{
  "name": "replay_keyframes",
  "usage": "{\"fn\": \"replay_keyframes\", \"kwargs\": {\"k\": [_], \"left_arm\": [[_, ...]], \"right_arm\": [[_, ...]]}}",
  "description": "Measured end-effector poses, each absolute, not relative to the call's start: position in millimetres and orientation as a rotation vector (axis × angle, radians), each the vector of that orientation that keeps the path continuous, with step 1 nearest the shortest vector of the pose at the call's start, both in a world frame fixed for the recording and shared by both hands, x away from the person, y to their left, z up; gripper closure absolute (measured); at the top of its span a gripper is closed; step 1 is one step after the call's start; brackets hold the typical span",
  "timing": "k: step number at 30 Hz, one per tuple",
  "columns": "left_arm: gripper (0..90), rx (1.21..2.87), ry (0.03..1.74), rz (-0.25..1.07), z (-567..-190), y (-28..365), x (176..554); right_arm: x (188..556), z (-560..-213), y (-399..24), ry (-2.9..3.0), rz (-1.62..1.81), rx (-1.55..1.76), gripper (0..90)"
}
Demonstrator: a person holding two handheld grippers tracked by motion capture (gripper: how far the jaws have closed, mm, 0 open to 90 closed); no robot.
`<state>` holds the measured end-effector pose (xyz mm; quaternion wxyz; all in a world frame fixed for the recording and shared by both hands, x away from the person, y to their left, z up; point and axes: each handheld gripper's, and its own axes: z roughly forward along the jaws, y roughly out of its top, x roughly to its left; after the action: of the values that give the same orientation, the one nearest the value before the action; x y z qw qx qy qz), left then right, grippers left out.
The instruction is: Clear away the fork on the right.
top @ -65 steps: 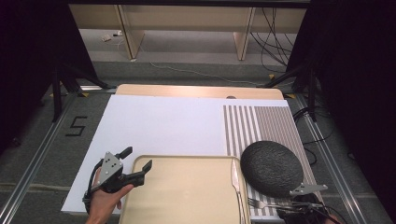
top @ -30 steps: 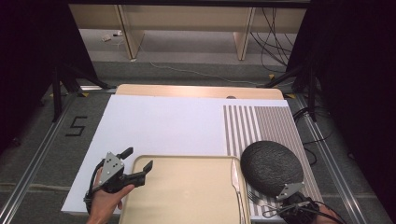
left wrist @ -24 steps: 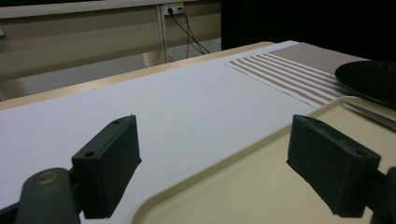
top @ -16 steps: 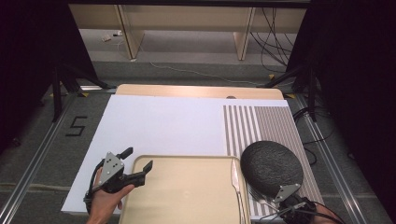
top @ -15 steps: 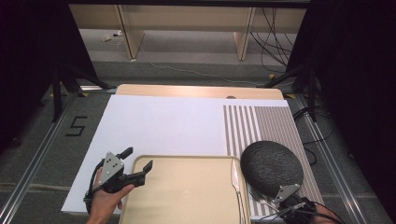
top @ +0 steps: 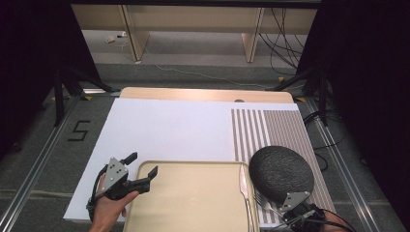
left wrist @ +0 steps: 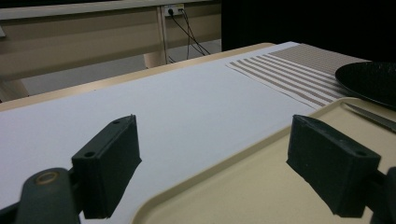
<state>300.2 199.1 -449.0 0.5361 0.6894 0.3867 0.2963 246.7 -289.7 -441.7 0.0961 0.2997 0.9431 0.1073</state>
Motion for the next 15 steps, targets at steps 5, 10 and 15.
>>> {"fn": "replay_keyframes", "kwargs": {"k": [5,10,15], "left_arm": [[16.7,1.640,0.921,0.706,-449,199,300],[16.7,1.642,0.921,0.706,-449,199,300],[16.7,1.643,0.922,0.707,-449,199,300]], "right_arm": [[247,-437,-289,2.790,0.417,0.869,84.4],[248,-433,-285,2.809,0.455,0.851,84.4],[249,-429,-280,2.787,0.578,0.871,84.5]]}}
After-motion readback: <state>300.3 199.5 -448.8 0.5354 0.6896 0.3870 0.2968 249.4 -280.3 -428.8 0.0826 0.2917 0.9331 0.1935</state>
